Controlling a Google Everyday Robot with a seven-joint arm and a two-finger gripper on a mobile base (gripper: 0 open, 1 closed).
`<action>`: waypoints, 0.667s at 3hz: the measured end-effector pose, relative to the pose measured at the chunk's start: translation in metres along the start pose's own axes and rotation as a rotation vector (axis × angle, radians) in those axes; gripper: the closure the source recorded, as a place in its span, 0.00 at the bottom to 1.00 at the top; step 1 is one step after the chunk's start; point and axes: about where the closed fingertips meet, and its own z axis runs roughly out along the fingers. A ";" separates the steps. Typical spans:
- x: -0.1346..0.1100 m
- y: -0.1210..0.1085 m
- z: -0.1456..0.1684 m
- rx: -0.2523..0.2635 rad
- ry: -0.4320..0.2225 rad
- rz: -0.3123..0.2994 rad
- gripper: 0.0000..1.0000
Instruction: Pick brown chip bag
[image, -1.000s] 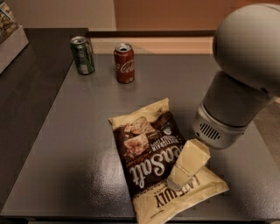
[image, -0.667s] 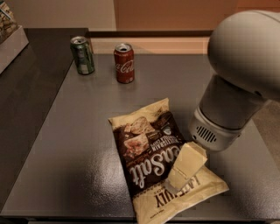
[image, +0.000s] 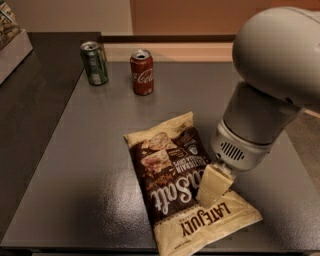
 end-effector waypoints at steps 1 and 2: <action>-0.002 0.002 -0.002 0.003 -0.001 -0.016 0.64; -0.005 0.001 -0.010 0.008 -0.018 -0.024 0.87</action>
Offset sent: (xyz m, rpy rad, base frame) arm 0.0048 0.0015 0.0202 0.0203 -0.0304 0.0281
